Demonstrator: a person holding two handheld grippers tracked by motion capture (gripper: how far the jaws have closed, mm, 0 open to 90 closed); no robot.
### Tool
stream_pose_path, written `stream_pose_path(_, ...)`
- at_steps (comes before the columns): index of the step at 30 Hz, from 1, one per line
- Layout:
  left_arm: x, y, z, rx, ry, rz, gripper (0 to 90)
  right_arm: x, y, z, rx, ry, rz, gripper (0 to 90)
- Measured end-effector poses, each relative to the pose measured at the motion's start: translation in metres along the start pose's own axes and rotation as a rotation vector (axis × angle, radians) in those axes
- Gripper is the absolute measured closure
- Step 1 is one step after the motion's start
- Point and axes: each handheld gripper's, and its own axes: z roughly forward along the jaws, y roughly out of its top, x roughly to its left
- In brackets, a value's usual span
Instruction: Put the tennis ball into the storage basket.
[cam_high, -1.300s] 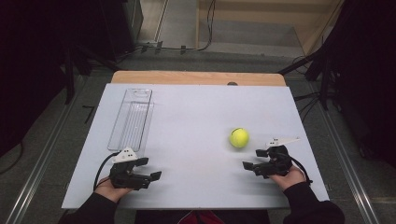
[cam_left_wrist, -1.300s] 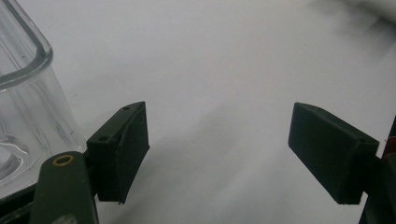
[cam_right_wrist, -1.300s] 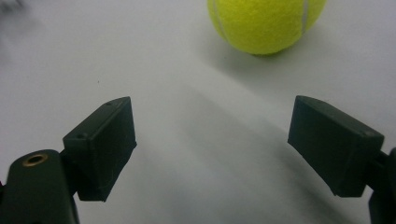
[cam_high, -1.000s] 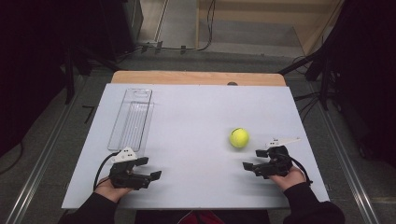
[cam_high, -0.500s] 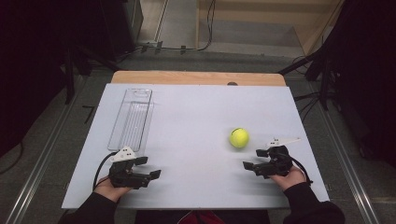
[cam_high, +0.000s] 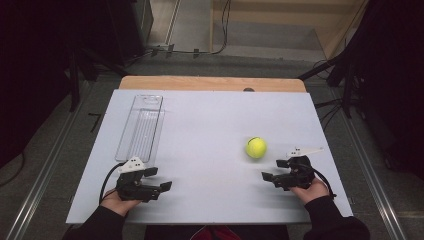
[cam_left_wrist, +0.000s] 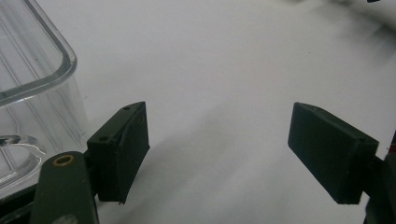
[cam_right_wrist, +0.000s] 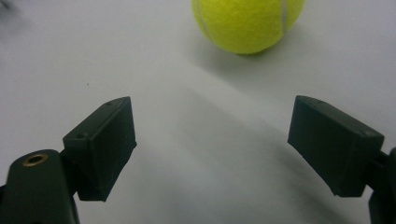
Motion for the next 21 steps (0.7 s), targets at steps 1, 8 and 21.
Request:
stream_pose_path(1,0.0,0.0,0.0,0.0,0.0,0.001,21.1,0.0,0.0,0.0,-0.001,-0.004,0.0,13.2)
stream_pose_path(8,0.0,0.001,-0.001,0.007,0.001,-0.009,21.1,-0.005,0.0,-0.003,-0.012,-0.035,0.017,13.2)
stream_pose_path(21,0.001,0.001,0.0,0.008,0.006,-0.008,21.0,-0.011,0.006,-0.007,-0.049,-0.076,0.018,13.1)
